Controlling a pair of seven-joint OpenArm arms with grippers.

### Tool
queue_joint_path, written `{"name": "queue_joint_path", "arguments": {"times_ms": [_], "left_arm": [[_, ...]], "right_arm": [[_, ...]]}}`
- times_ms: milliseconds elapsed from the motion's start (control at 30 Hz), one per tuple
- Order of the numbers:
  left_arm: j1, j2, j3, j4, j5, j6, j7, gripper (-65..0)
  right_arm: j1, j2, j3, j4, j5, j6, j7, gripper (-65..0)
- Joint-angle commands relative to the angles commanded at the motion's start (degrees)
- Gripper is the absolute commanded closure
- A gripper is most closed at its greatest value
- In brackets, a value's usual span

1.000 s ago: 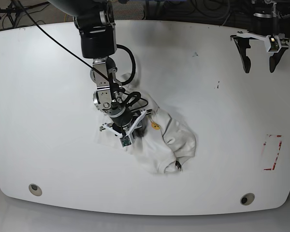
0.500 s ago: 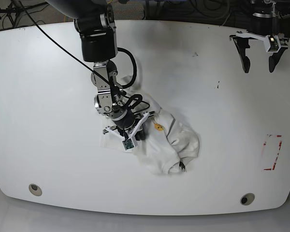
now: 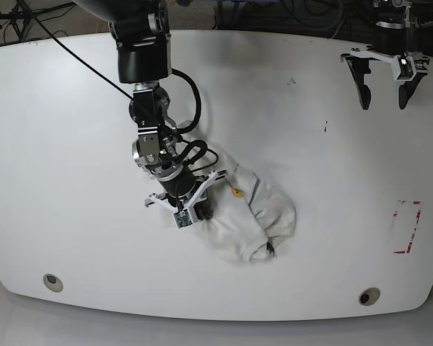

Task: Fold the T-shirt properly
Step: 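Close the right gripper on the shirt fabric, then lift the gripped shirt with the right gripper and drag it along the table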

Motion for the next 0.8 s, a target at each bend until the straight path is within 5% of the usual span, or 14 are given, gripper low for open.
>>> {"name": "queue_joint_path", "arguments": {"times_ms": [800], "left_arm": [[-1.74, 0.17, 2.13, 0.21, 0.34, 0.29, 1.48, -46.4]], "right_arm": [[-0.8, 5.66, 1.45, 18.95, -0.35, -0.55, -8.62, -0.2]]}}
